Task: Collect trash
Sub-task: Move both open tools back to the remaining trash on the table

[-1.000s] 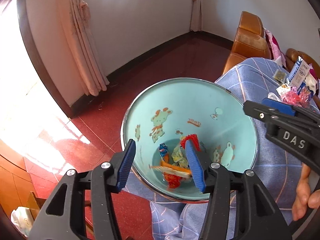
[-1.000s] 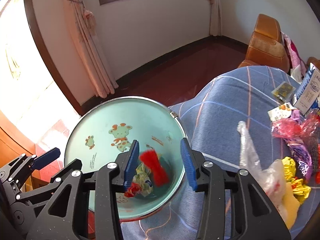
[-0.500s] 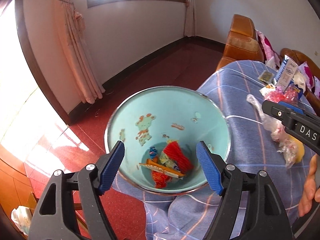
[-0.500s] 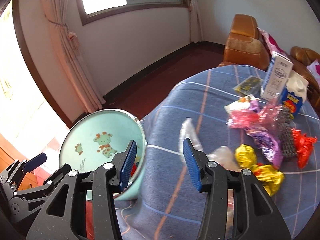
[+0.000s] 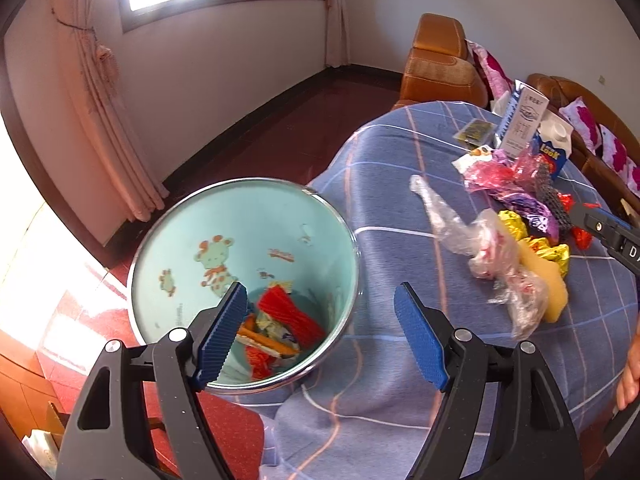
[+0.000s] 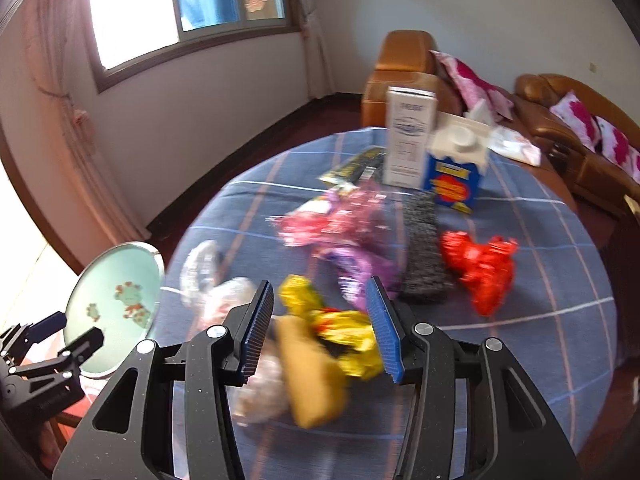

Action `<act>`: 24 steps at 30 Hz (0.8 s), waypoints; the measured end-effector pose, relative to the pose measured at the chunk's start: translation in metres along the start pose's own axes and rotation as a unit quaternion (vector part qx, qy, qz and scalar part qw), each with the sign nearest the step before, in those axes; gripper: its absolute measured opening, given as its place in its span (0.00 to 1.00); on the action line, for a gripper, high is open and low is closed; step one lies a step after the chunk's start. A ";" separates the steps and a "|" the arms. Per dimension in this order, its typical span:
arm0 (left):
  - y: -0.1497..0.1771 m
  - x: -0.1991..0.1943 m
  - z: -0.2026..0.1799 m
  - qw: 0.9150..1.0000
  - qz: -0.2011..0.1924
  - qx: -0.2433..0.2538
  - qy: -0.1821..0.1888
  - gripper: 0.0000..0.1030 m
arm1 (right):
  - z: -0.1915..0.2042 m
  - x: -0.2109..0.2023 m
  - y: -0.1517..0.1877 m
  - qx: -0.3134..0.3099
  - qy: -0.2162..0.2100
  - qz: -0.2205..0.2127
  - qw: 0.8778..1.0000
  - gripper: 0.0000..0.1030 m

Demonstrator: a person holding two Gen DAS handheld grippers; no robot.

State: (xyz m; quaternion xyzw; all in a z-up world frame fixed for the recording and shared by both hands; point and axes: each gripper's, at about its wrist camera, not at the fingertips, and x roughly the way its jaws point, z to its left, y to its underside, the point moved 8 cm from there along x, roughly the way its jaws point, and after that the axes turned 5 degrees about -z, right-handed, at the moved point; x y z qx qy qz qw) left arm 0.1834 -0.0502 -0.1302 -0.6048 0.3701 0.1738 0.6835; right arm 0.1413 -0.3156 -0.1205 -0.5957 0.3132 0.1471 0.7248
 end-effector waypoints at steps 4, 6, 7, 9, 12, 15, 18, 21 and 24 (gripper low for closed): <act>-0.006 0.003 -0.027 1.000 -0.004 0.011 0.016 0.72 | -0.037 -0.002 0.006 0.015 0.023 0.005 1.000 0.47; -0.008 0.004 -0.041 1.000 -0.003 0.017 0.025 0.72 | -0.051 -0.003 0.009 0.021 0.031 0.007 0.999 0.47; -0.010 0.006 -0.049 0.999 -0.003 0.020 0.031 0.72 | -0.060 -0.003 0.011 0.025 0.036 0.008 0.999 0.47; -0.012 0.007 -0.062 0.999 -0.004 0.026 0.039 0.72 | -0.072 -0.003 0.014 0.033 0.041 0.010 0.999 0.47; -0.016 0.012 -0.082 0.998 -0.003 0.034 0.050 0.72 | -0.091 -0.004 0.019 0.043 0.047 0.011 0.998 0.47; -0.019 0.015 -0.097 0.998 -0.005 0.038 0.058 0.72 | -0.107 -0.004 0.022 0.050 0.053 0.015 0.997 0.47; -0.022 0.020 -0.108 0.997 -0.002 0.040 0.059 0.72 | -0.120 -0.002 0.022 0.056 0.056 0.017 0.997 0.47; -0.024 0.027 -0.117 0.998 0.002 0.043 0.056 0.72 | -0.129 0.001 0.014 0.055 0.056 0.011 0.997 0.47; -0.025 0.034 -0.121 0.998 0.006 0.039 0.052 0.72 | -0.135 0.009 0.004 0.050 0.052 0.006 0.997 0.47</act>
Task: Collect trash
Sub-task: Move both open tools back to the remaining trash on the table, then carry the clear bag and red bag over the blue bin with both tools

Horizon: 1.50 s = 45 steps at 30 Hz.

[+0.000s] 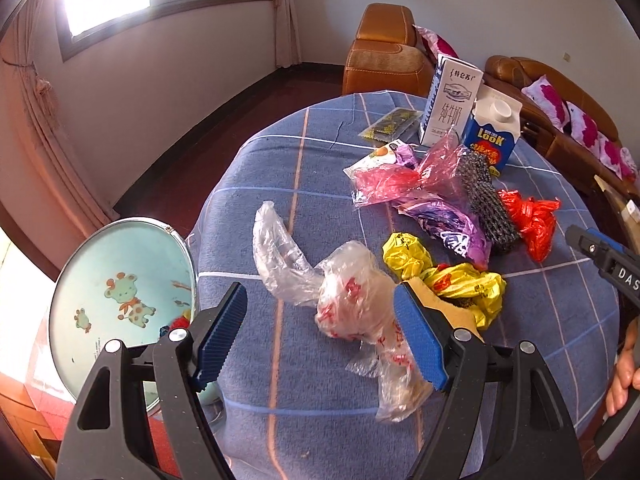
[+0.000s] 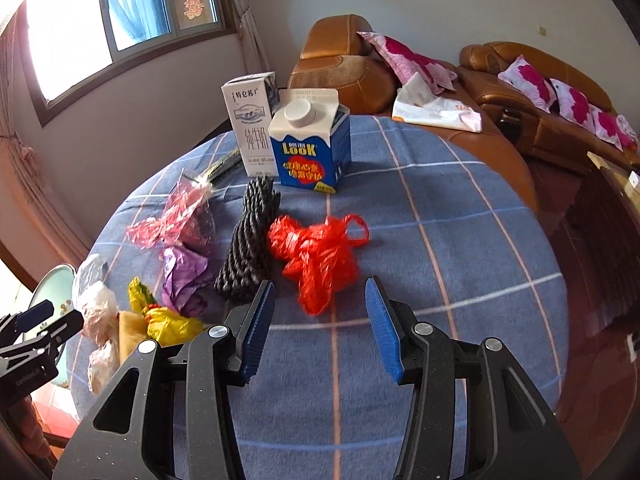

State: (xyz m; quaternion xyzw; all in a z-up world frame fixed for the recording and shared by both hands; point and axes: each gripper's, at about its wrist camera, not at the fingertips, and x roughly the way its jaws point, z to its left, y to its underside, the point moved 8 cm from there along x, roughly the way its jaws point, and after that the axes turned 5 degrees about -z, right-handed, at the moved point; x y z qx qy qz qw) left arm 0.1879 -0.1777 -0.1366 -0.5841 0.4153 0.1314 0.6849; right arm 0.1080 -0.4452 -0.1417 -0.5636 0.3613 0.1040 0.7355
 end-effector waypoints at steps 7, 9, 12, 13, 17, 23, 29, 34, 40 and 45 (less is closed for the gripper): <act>0.006 0.018 -0.010 1.000 0.022 -0.005 0.007 0.72 | -0.004 0.040 -0.005 0.008 -0.004 0.022 1.000 0.47; 0.007 0.024 -0.010 1.000 0.024 -0.002 -0.002 0.71 | -0.005 0.050 -0.003 0.003 -0.001 0.026 1.000 0.47; 0.011 0.032 -0.007 0.999 0.033 -0.015 0.002 0.51 | -0.007 0.060 -0.001 0.003 0.000 0.035 0.999 0.35; 0.013 0.036 -0.005 0.999 0.039 -0.021 0.005 0.50 | -0.006 0.063 0.001 0.009 -0.008 0.040 0.999 0.30; 0.012 0.039 -0.005 0.999 0.030 -0.021 0.010 0.42 | -0.005 0.067 0.000 0.001 -0.011 0.036 0.999 0.18; 0.007 0.034 -0.006 0.999 0.021 -0.020 0.020 0.38 | -0.011 0.057 -0.002 0.008 -0.010 0.023 1.000 0.10; -0.013 0.001 0.003 1.000 -0.026 -0.014 0.010 0.38 | -0.021 0.017 -0.008 0.027 0.008 -0.018 0.999 0.10; -0.016 -0.023 0.008 0.999 -0.047 -0.003 0.004 0.38 | -0.016 -0.015 -0.011 0.033 0.015 -0.045 0.998 0.10; -0.004 -0.038 0.017 0.999 -0.044 0.005 -0.010 0.38 | 0.008 -0.028 0.000 0.033 -0.008 -0.041 0.999 0.10; 0.005 -0.050 0.029 0.999 -0.042 0.007 -0.028 0.38 | 0.035 -0.038 0.007 0.017 -0.027 -0.043 0.999 0.10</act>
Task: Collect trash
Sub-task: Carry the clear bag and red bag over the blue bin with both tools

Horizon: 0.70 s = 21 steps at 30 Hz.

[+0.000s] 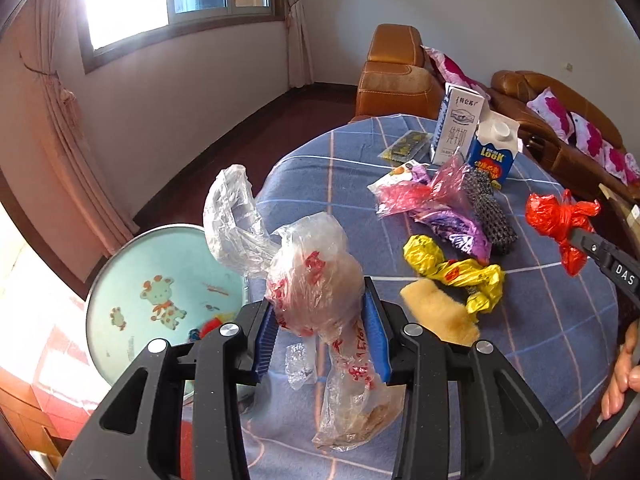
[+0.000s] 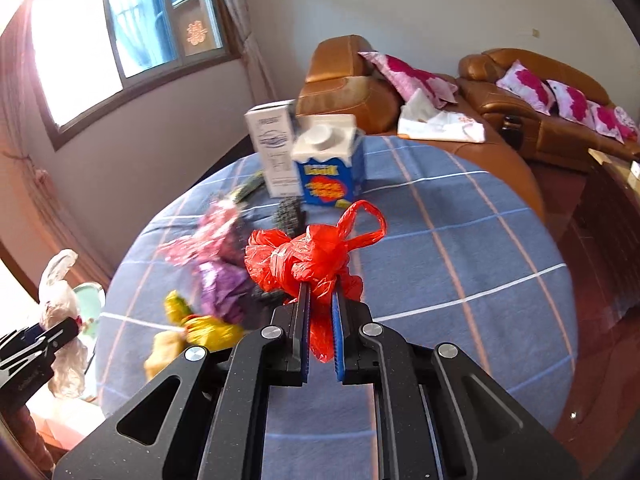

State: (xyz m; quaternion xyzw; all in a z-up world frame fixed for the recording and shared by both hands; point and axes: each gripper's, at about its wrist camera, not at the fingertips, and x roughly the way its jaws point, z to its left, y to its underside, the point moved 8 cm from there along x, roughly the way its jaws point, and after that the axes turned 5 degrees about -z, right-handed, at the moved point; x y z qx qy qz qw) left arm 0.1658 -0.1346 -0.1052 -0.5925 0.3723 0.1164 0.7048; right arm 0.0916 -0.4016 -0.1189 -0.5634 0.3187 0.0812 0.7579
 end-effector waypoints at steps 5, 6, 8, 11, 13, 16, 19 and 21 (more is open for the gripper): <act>0.010 -0.009 0.015 1.000 -0.002 0.003 -0.019 0.38 | 0.021 -0.008 0.004 -0.001 -0.017 -0.004 1.000 0.10; 0.011 -0.011 0.018 1.000 -0.004 0.005 -0.024 0.38 | 0.028 -0.009 0.006 -0.004 -0.021 -0.003 1.000 0.10; 0.013 -0.014 0.025 0.999 -0.007 0.005 -0.032 0.38 | 0.037 -0.011 0.007 -0.009 -0.026 -0.004 1.000 0.10; 0.014 -0.018 0.035 0.999 -0.010 0.001 -0.039 0.38 | 0.054 -0.014 0.009 -0.015 -0.036 -0.005 0.999 0.10; 0.015 -0.020 0.041 0.999 -0.012 -0.001 -0.043 0.38 | 0.064 -0.016 0.009 -0.019 -0.044 -0.005 0.999 0.10; 0.017 -0.022 0.050 0.999 -0.012 -0.004 -0.047 0.38 | 0.081 -0.019 0.012 -0.027 -0.056 -0.006 0.998 0.10; 0.020 -0.023 0.057 0.999 -0.011 -0.006 -0.052 0.38 | 0.096 -0.020 0.014 -0.035 -0.067 -0.004 0.997 0.10; 0.021 -0.024 0.061 0.998 -0.011 -0.008 -0.055 0.38 | 0.105 -0.021 0.017 -0.037 -0.074 -0.001 0.997 0.10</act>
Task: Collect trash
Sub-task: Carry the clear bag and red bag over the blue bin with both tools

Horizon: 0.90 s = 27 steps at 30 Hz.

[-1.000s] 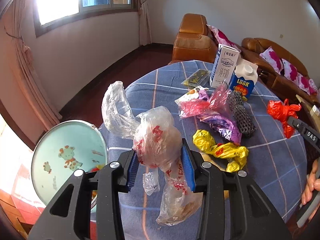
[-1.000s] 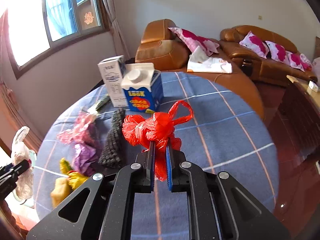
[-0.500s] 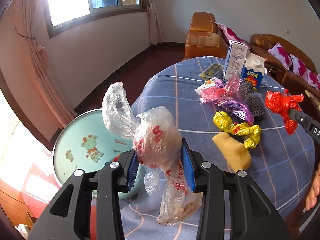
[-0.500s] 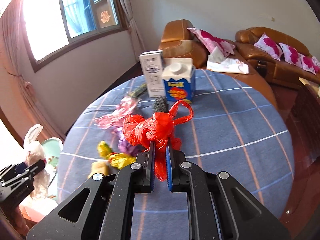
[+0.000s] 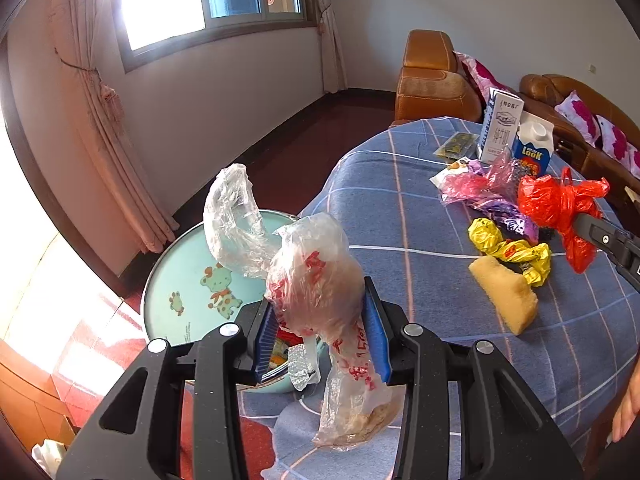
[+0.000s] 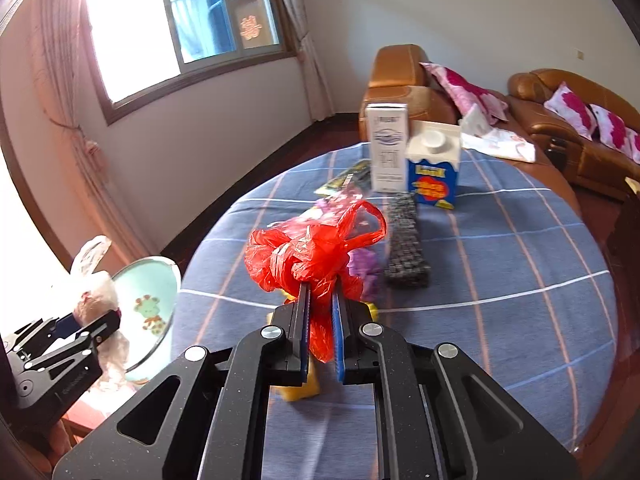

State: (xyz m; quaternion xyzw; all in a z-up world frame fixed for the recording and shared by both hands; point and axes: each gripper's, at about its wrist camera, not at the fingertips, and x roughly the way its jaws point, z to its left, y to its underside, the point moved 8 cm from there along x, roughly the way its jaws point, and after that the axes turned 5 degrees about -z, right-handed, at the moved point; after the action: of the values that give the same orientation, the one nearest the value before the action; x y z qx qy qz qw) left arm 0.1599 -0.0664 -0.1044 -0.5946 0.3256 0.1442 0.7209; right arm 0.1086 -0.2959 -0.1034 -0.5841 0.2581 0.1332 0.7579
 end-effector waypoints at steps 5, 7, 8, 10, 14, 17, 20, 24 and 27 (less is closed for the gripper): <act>0.004 0.001 0.012 1.000 0.003 -0.008 -0.003 0.38 | 0.023 0.004 0.005 -0.011 -0.017 0.008 1.000 0.10; 0.005 0.000 0.016 1.000 0.004 -0.011 -0.003 0.38 | 0.031 0.006 0.007 -0.017 -0.021 0.011 1.000 0.10; 0.006 0.000 0.019 1.000 0.004 -0.012 -0.003 0.38 | 0.035 0.007 0.008 -0.019 -0.023 0.012 0.999 0.10; 0.008 0.000 0.024 1.000 0.005 -0.015 -0.006 0.38 | 0.043 0.008 0.009 -0.023 -0.027 0.015 0.999 0.10; 0.014 0.002 0.036 1.000 0.010 -0.022 -0.011 0.38 | 0.055 0.012 0.011 -0.033 -0.034 0.019 0.999 0.10; 0.017 0.003 0.045 0.999 0.013 -0.029 -0.014 0.38 | 0.067 0.017 0.012 -0.041 -0.040 0.023 0.998 0.10; 0.020 0.003 0.053 0.999 0.015 -0.034 -0.017 0.38 | 0.078 0.021 0.014 -0.049 -0.045 0.027 0.997 0.10; 0.023 0.006 0.066 0.999 0.019 -0.041 -0.022 0.38 | 0.094 0.029 0.018 -0.062 -0.053 0.034 0.996 0.10; 0.026 0.008 0.074 0.998 0.023 -0.045 -0.025 0.38 | 0.104 0.034 0.020 -0.066 -0.058 0.039 0.995 0.10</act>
State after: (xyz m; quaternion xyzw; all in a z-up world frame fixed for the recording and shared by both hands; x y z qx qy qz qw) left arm 0.1727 0.0091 -0.1234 -0.6151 0.3143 0.1896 0.6978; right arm 0.1513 -0.1943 -0.1188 -0.6139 0.2263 0.2130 0.7256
